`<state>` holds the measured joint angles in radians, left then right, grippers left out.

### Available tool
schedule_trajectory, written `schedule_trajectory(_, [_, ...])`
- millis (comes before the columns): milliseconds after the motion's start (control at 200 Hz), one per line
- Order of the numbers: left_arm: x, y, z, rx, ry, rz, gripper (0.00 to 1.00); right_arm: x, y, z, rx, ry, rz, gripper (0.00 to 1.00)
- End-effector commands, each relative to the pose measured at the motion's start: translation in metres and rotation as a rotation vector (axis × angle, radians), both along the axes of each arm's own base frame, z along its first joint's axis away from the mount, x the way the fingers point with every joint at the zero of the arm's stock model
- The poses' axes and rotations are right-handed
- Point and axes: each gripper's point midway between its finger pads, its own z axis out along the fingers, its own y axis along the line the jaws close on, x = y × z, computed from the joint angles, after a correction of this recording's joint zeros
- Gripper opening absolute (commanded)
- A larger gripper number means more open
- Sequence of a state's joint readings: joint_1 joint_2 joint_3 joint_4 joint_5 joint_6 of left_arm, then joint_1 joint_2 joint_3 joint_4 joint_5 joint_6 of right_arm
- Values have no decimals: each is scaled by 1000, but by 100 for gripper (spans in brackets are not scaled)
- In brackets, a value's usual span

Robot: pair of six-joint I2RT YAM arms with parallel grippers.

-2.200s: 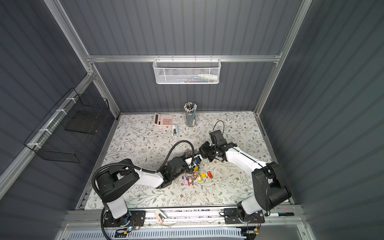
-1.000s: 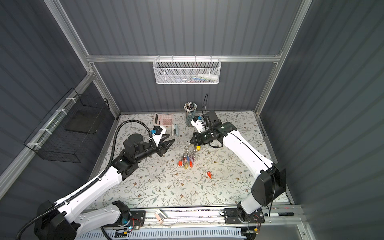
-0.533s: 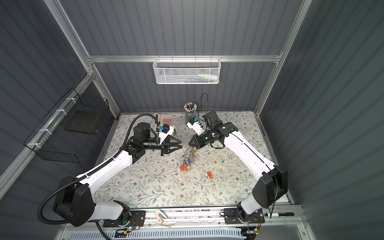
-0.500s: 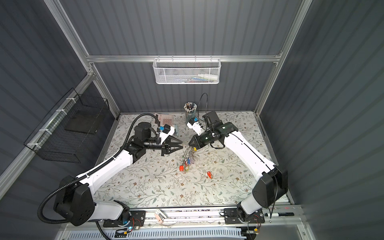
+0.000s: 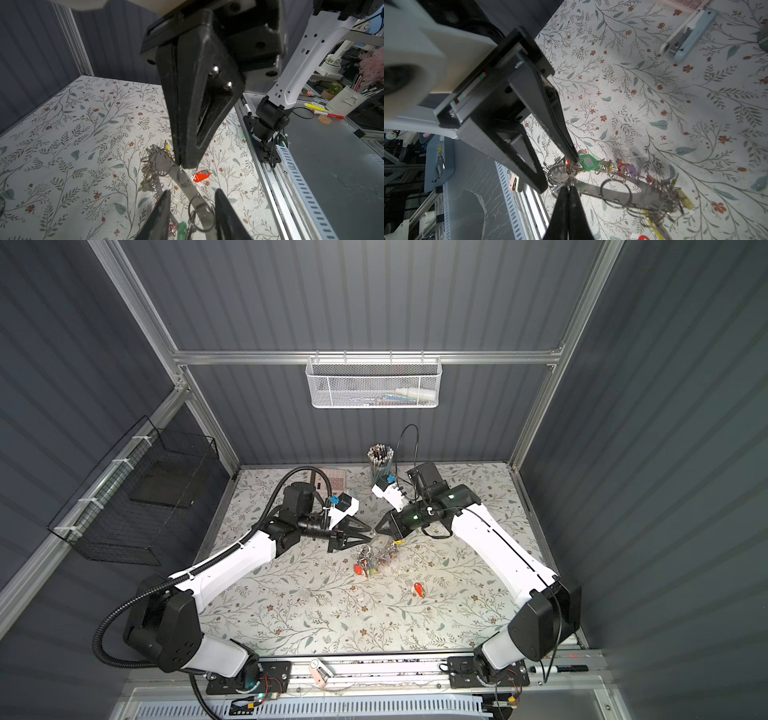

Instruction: Put the keys on the keyring

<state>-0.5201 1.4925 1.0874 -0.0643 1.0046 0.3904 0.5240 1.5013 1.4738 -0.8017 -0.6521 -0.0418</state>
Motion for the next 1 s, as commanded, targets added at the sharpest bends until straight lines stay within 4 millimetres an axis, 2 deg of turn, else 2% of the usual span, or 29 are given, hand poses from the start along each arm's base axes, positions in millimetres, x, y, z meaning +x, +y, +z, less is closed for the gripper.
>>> schedule_trajectory(0, [1, -2, 8, -10, -24, -26, 36, -9, 5, 18, 55, -37, 49, 0])
schedule_trajectory(330, [4, -5, 13, -23, -43, -50, 34, -18, 6, 20, 74, -41, 87, 0])
schedule_trajectory(420, [2, -6, 12, -16, -24, -77, 26, -19, 6, 21, 78, -46, 89, 0])
schedule_trajectory(996, [-1, -7, 16, -13, 11, -114, 1, -23, 6, 20, 80, -45, 108, 0])
